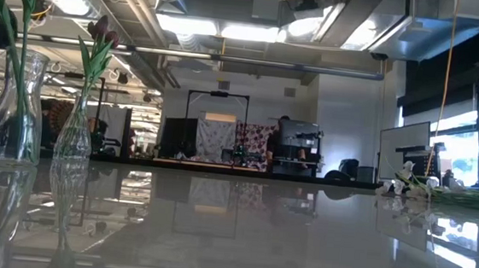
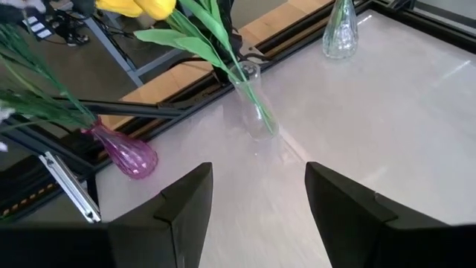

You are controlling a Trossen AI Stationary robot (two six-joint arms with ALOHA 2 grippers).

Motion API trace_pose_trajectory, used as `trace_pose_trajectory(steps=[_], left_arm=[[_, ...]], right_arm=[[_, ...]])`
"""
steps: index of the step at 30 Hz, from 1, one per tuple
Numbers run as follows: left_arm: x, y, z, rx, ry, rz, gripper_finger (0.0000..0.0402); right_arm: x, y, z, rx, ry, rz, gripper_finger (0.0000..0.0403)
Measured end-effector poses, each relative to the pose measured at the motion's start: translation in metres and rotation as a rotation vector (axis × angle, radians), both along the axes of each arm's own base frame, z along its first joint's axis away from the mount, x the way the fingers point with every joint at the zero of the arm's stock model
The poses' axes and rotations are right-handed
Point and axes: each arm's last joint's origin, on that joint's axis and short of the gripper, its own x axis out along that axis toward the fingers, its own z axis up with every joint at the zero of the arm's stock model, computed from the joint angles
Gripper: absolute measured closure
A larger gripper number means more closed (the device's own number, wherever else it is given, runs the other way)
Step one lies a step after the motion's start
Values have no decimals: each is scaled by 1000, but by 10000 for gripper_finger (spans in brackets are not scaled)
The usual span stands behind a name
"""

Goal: Sort flowers into vase by color
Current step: Put the top white flowers into the purple vase

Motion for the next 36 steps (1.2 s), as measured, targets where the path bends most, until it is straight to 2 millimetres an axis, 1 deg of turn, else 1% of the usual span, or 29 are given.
trace_pose_trajectory(steps=[5,9,14,20,25,28,33,36], left_arm=[[-2,-2,-3,36,10,16,392],[-3,-1,-4,28,32,17,388],[-3,0,-9,52,101,37,366],[-3,1,-13,86,132,45,340],[-5,1,-14,97,164,-15,318],[-8,5,-5,111,175,-33,308],[-12,14,12,123,178,-33,313],[-13,15,15,127,180,-34,318]], right_arm=[[0,-1,-1,-8,6,-7,189],[0,-3,-1,-8,6,-15,189],[1,-6,-1,-5,5,-23,189],[1,-6,-1,13,0,-36,189],[1,-6,-1,29,-4,-46,189],[1,-6,-1,29,-4,-46,189],[1,-6,-1,28,-4,-46,189],[1,-6,-1,28,-4,-46,189]])
